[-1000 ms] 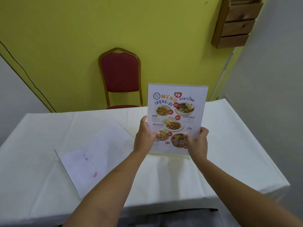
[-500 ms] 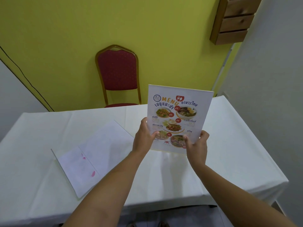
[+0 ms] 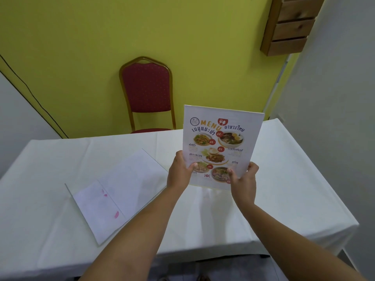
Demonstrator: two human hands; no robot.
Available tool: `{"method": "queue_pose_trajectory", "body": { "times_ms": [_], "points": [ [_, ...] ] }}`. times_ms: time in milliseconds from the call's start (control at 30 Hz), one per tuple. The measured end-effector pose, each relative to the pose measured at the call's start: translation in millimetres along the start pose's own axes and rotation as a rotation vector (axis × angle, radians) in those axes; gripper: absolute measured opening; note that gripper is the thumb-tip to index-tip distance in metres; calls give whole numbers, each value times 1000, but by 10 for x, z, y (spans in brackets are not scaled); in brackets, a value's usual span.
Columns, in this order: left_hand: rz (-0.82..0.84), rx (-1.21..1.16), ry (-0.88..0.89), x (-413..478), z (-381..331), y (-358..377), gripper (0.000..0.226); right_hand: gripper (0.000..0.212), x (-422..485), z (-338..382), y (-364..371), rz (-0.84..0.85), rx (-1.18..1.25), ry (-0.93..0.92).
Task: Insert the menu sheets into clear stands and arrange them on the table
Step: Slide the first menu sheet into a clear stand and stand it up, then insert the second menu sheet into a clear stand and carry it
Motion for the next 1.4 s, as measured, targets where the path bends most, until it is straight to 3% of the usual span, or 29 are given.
{"method": "queue_pose_trajectory", "body": {
  "times_ms": [200,467,633,733,1000,1167,1400],
  "points": [
    [9,43,35,11,48,-58,40,49,-76,-16,-20,0,4,4],
    [-22,158,59,10,197,-280,45,76,-485,43,78,-14,-54,10],
    [-12,244,60,-15,525,-453,48,84,-857,15,467,95,-194,53],
    [-4,314,7,-6,876,-621,52,82,-1108,36,878,244,-262,36],
    [2,560,-89,31,1865,-1137,59,88,-1777,50,2096,620,-646,-195],
    [53,652,-113,150,2309,-1267,65,91,-2030,67,2624,677,-775,-274],
    [113,602,-131,329,2565,-1256,70,95,-2100,-45,2887,680,-857,-233]
  ]
}}
Point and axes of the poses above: each hand's wrist, its own x-axis towards the middle knuckle, its own y-axis out of the palm, z = x × y, the point moved 10 cm from there along x, towards the middle knuckle, and after that the axes turned 7 degrees about x, right-handed, at the moved point
